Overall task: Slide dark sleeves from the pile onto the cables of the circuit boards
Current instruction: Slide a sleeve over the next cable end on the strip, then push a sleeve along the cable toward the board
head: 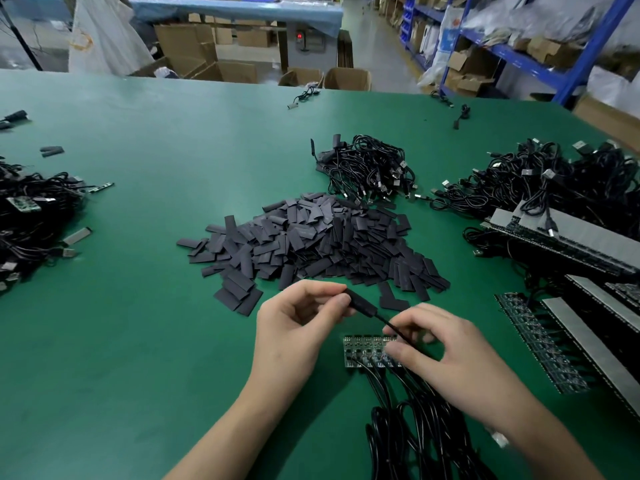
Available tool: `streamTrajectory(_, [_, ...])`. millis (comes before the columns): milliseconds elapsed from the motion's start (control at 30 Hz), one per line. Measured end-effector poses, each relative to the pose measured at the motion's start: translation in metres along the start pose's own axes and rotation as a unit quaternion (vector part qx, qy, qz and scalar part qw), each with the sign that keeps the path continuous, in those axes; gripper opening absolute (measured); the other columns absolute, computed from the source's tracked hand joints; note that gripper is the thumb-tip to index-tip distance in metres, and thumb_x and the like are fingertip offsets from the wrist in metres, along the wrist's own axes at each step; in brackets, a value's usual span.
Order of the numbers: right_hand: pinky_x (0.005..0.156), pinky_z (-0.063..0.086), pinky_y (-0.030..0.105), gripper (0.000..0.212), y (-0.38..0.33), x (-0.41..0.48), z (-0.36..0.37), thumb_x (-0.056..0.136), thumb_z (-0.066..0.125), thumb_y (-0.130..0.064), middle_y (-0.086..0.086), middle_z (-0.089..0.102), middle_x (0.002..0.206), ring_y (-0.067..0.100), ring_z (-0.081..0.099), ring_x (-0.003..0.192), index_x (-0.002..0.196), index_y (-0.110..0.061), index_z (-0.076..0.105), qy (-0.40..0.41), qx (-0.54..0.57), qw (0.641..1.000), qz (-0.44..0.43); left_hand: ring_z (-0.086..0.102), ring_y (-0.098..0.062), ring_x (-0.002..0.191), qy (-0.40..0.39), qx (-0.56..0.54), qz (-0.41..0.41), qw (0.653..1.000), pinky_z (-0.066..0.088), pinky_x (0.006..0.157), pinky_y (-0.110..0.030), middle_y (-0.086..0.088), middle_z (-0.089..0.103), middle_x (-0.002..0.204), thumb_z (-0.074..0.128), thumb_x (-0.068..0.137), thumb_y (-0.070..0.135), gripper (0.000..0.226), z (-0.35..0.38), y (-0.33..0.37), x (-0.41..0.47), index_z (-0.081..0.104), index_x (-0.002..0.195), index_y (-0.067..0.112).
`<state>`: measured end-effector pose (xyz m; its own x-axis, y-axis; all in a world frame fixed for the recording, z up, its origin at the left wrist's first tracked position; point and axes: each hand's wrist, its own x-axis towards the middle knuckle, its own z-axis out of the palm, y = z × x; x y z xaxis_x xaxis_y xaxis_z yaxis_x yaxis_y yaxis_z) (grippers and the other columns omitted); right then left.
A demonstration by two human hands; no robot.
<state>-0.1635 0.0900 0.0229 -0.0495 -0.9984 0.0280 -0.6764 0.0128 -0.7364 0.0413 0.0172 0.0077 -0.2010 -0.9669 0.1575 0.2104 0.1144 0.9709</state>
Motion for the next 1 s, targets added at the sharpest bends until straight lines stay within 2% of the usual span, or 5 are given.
streamTrajectory(167, [0.088,0.042,0.019,0.008,0.003,0.001,-0.016,0.088,0.068,-0.048,-0.031,0.060,0.107,-0.001,0.055,0.108,0.082,-0.045,0.065,-0.030,-0.135,0.990,-0.015,0.077,-0.023,0.082,0.044,-0.053,-0.023,0.997,0.057,0.075,-0.020,-0.011,0.077,0.082,0.078,0.083,0.018,0.009,-0.007,0.000,0.005,0.079,0.092,0.017])
streamTrajectory(333, [0.068,0.047,0.017,0.016,-0.007,0.007,-0.030,0.092,0.073,-0.028,-0.025,0.070,0.085,-0.001,0.065,0.082,0.078,-0.036,0.069,0.011,-0.091,0.996,0.010,0.071,-0.012,0.093,0.011,0.109,-0.002,0.994,0.054,0.080,-0.024,0.007,0.075,0.099,0.079,0.089,0.027,0.021,-0.012,-0.005,0.007,0.073,0.109,0.029])
streamTrajectory(600, [0.053,0.048,0.010,0.010,-0.033,0.080,-0.081,0.101,0.062,-0.027,-0.007,0.073,0.085,0.002,0.071,0.057,0.093,-0.023,0.066,0.155,-0.066,0.986,0.013,0.037,0.001,0.112,-0.227,0.548,0.083,0.801,0.031,0.094,-0.024,0.024,0.041,0.112,0.041,0.062,0.104,0.090,-0.022,-0.005,0.001,0.061,0.126,0.044])
streamTrajectory(767, [0.059,0.050,0.026,0.013,-0.053,0.178,-0.103,0.103,0.061,-0.031,-0.003,0.071,0.079,0.004,0.067,0.050,0.099,-0.022,0.069,0.221,-0.137,0.965,-0.012,0.041,-0.001,0.109,-0.263,0.524,0.086,0.805,0.035,0.093,-0.023,0.024,0.045,0.110,0.053,0.064,0.097,0.076,-0.021,-0.004,0.002,0.059,0.118,0.043])
streamTrajectory(1000, [0.097,0.046,0.038,0.045,-0.084,0.277,-0.116,0.105,0.054,-0.044,0.015,0.064,0.134,0.032,0.060,0.117,0.134,-0.011,0.061,0.153,-0.204,0.966,0.047,0.057,0.005,0.110,-0.292,0.413,0.021,0.863,0.045,0.101,-0.032,0.024,0.065,0.117,0.068,0.092,0.054,0.037,-0.026,0.003,0.008,0.062,0.125,0.040])
